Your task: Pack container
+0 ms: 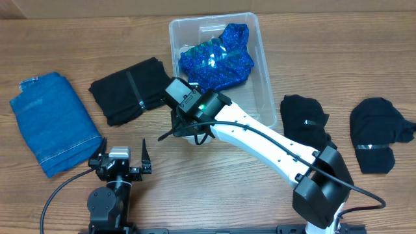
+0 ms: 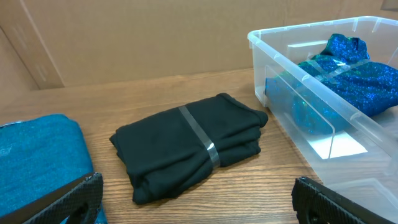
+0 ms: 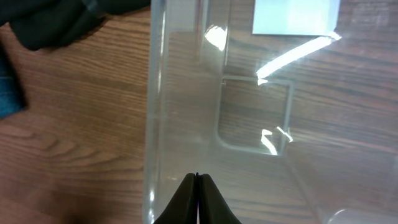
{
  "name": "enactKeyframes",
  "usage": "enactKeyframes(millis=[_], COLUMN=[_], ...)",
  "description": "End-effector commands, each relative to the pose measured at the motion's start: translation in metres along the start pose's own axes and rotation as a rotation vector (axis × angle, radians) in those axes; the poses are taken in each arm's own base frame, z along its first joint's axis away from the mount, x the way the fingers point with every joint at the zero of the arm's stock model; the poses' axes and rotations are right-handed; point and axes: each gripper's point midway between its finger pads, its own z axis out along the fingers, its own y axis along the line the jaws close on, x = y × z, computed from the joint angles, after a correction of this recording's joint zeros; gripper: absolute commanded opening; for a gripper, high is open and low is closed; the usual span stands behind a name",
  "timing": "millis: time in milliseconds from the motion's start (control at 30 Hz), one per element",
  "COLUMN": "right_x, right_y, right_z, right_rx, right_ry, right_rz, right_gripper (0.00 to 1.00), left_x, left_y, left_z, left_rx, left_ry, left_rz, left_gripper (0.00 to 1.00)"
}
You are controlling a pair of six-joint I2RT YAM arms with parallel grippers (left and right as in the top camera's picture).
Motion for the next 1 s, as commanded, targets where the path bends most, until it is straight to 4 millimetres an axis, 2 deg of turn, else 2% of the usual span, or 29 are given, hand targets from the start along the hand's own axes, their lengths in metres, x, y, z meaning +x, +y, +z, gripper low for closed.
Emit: enactKeyframes(millis=[0, 133, 467, 600, 700, 800, 867, 933, 967], right_x=[0.006, 0.009, 0.007, -0.001, -0.036, -0.075, -0.097, -0.107, -0.108], right_y=[0.013, 0.023, 0.025, 0.021, 0.007, -0.022, -0.058, -0.1, -0.127], right_z=[-0.002, -0.004, -0.004, -0.007, -0.046, -0.098, -0.138, -0.163, -0.174], right_rx=[-0.07, -0.123, -0.134, -0.131, -0.144, -0.145, -0.129, -0.08, -0.037], right_ry=[0.034, 0.054, 0.047, 0.026, -0.062, -0.17, -0.237, -0.273, -0.286], right_rz=[-0.002, -0.037, -0.038, -0.103, -0.091, -0.01, 0.036, 0.097, 0.133], right_gripper=[0.04, 0.04, 0.04, 0.05, 0.05, 0.05, 0.07, 0.08, 0.08], left_x=[0.001, 0.001, 0.001, 0.001, 0.001, 0.001, 0.001, 0.001, 0.001], left_y=[0.0, 0.0, 0.0, 0.0, 0.0, 0.0, 0.0, 0.0, 0.0], left_z=[0.0, 0.0, 0.0, 0.0, 0.0, 0.0, 0.0, 0.0, 0.0], left_rx=[-0.004, -0.004, -0.004, -0.004, -0.004, -0.004, -0.004, -0.004, -0.004], left_ry=[0.001, 0.001, 0.001, 0.001, 0.001, 0.001, 0.001, 0.001, 0.001], left_rz=[0.023, 0.023, 0.023, 0.023, 0.023, 0.023, 0.023, 0.023, 0.023], left_gripper=[1.0, 1.0, 1.0, 1.0, 1.0, 1.0, 1.0, 1.0, 1.0])
